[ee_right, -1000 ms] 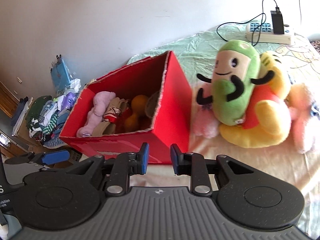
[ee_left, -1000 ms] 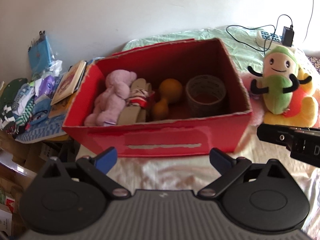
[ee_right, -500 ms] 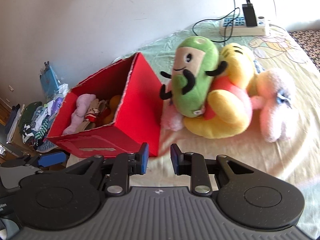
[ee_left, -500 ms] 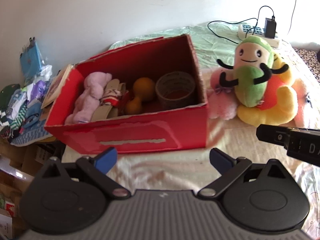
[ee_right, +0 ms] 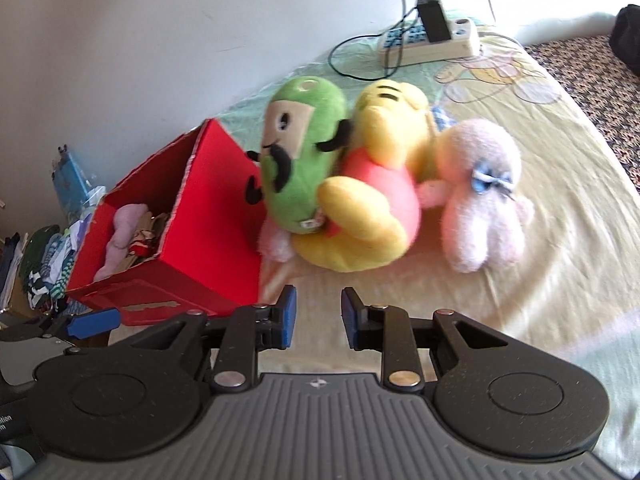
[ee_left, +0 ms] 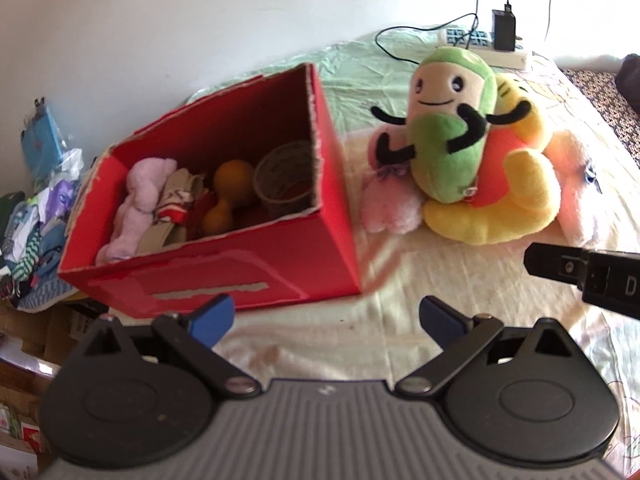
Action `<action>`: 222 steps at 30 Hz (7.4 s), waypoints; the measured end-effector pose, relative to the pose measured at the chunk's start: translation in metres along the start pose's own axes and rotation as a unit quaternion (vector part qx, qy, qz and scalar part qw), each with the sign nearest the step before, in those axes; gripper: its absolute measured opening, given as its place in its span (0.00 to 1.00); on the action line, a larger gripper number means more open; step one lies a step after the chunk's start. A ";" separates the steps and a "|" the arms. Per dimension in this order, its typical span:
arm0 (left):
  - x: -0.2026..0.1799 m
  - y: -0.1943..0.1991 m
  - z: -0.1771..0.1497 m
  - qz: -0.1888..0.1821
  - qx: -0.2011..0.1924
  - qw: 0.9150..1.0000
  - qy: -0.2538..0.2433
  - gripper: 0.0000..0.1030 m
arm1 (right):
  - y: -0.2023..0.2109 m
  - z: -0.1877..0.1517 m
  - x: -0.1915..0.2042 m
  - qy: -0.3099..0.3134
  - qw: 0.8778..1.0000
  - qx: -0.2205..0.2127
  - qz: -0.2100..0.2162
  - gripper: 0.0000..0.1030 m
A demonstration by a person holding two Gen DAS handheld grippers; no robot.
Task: Organize objects
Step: 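Move the right gripper back to the green bean plush, then grasp the green bean plush with the right gripper and lift it, then lower the green bean plush into the red box and release it, then move the right gripper to the white bunny with blue bow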
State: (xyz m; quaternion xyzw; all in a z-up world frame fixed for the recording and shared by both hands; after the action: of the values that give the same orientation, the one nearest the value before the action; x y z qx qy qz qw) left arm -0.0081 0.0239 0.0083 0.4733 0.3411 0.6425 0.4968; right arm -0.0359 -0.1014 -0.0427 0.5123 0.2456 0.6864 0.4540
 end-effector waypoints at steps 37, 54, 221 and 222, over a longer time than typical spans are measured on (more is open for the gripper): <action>-0.090 -0.047 0.027 -0.136 0.108 0.980 -0.095 0.97 | -0.005 0.013 -0.118 -0.135 0.991 0.006 0.009 0.29; -0.080 -0.033 0.030 -0.276 0.041 0.954 -0.110 0.91 | -0.003 0.051 -0.142 -0.157 0.982 -0.061 0.090 0.40; -0.043 -0.034 -0.034 -0.267 0.080 0.956 -0.090 0.99 | 0.003 -0.014 -0.117 -0.134 0.990 -0.022 0.038 0.52; -0.044 -0.035 -0.032 -0.260 0.083 0.958 -0.089 0.99 | 0.003 -0.010 -0.119 -0.132 0.990 -0.023 0.037 0.52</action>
State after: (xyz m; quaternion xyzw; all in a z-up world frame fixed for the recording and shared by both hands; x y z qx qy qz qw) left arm -0.0251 -0.0079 -0.0462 0.4630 0.4589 0.4160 0.6340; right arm -0.0390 -0.2056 -0.1016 0.5968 0.1488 0.6341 0.4686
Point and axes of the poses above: each gripper's, at about its wrist camera, not at the fingertips, and y roughly against the way its jaws point, x to its left, z to its top, the point moved 1 cm from there along -y, roughly the way its jaws point, and after that the axes turned 13 degrees about x, right-handed, at the moved point
